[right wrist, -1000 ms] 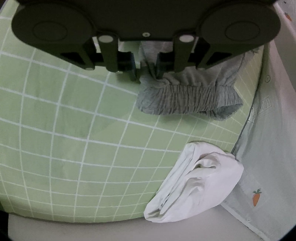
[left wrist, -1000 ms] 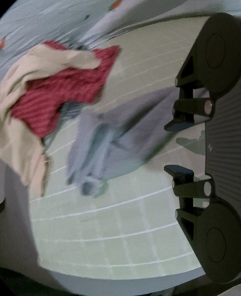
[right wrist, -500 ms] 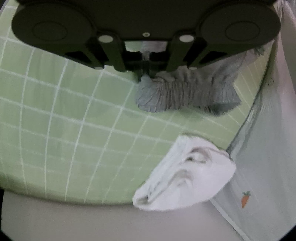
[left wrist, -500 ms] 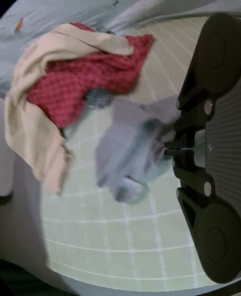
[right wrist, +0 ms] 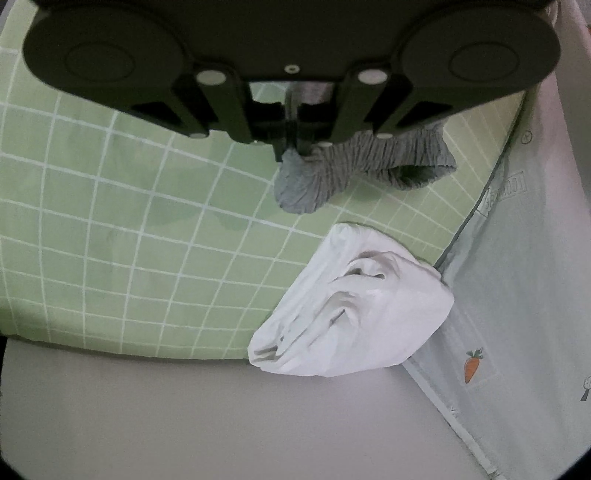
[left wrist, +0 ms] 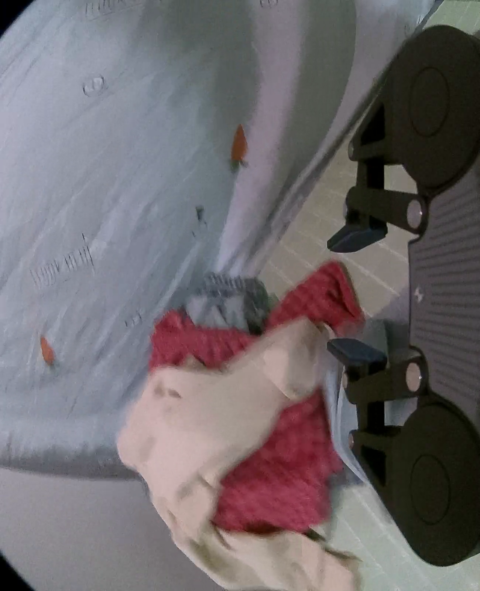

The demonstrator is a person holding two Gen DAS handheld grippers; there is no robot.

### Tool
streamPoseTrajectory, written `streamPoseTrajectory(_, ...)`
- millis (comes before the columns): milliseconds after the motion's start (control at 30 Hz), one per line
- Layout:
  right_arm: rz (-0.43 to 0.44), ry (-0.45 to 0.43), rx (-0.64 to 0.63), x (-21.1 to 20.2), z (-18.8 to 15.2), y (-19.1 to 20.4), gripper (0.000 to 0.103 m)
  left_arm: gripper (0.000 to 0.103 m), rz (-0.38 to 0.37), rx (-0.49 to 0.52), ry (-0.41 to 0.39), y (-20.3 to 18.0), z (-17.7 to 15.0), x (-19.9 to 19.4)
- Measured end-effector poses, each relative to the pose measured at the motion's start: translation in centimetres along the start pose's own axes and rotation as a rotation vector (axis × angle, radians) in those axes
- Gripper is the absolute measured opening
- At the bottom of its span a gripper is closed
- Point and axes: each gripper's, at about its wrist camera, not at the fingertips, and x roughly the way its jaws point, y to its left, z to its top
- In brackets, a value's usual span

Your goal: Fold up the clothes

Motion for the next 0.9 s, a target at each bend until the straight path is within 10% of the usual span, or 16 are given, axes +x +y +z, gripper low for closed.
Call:
streamPoseTrajectory(267,-0.020,0.022,-0.006,0.7,0.3,0.1,0.007,0.053,0.329,-0.182,0.250,9.3,-6.9,1.1)
streamPoseTrajectory(667,-0.023,0.146,0.172,3.3,0.2,-0.8,0.045,0.073,0.389,-0.145,0.279,10.1,-8.6,3.8)
streamPoseTrajectory(767,-0.017,0.142,0.178,3.3,-0.2,-0.4,0.015,0.043,0.403,-0.109,0.248,8.9,-8.7,3.7)
streamPoseTrajectory(800,-0.013,0.132,0.168,3.1,-0.1,-0.1,0.009,0.001,0.378,-0.115,0.251,8.8,-8.5,3.7)
streamPoseTrajectory(900,0.026,0.087,0.142,1.9,0.9,1.4,0.007,0.003,0.317,-0.199,0.261,9.2,-7.5,3.7)
